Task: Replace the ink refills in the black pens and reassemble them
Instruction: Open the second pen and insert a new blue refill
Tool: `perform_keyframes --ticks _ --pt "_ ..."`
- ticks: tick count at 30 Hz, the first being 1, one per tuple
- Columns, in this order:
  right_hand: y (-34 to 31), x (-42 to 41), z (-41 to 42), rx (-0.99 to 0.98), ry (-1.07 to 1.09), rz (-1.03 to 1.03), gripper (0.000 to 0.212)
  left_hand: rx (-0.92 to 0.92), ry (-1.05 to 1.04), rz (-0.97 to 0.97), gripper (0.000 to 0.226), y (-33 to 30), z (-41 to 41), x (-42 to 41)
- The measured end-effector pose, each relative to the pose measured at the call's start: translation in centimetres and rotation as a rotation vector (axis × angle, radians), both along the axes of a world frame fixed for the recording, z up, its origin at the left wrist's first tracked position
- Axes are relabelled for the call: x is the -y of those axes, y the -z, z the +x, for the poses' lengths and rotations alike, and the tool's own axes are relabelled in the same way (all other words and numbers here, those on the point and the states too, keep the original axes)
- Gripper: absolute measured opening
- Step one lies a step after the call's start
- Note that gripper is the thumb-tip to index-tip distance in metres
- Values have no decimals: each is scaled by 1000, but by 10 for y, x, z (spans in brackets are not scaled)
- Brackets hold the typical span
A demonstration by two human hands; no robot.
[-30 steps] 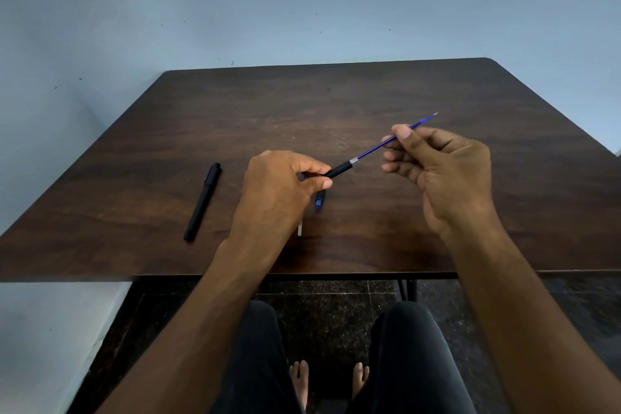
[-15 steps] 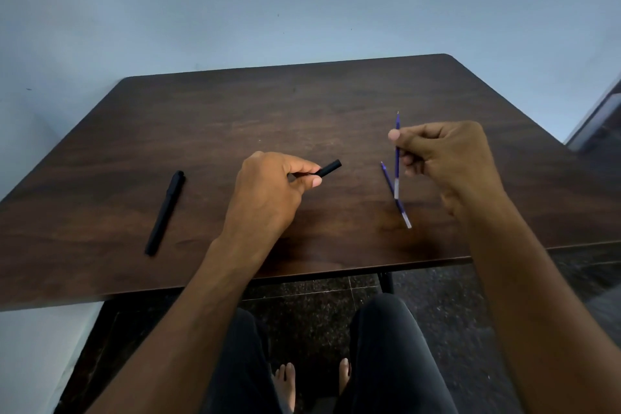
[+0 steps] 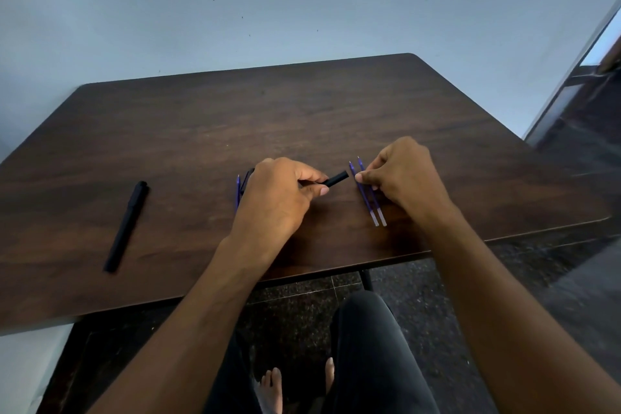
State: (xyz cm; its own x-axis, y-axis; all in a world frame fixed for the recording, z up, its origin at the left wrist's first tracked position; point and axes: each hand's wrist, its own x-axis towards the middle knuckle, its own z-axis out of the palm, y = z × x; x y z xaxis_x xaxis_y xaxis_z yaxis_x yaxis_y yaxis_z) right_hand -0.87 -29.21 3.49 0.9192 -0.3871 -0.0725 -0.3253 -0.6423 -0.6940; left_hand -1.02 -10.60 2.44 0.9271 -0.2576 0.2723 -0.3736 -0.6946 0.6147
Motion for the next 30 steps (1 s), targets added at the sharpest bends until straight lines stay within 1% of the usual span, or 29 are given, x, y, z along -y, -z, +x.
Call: perform_keyframes --ticks 3,10,24,30 --pt "-1 -1 2 -19 8 -1 22 -2 -4 11 21 0 0 -2" --pt "2 0 0 28 15 -16 25 8 -7 19 21 0 0 -2" --pt "-6 -4 -5 -24 20 -50 36 0 -19 19 20 0 -1 -4" --pt "-3 -4 -9 75 29 -18 28 -5 -77 -35 18 2 -2 -17"
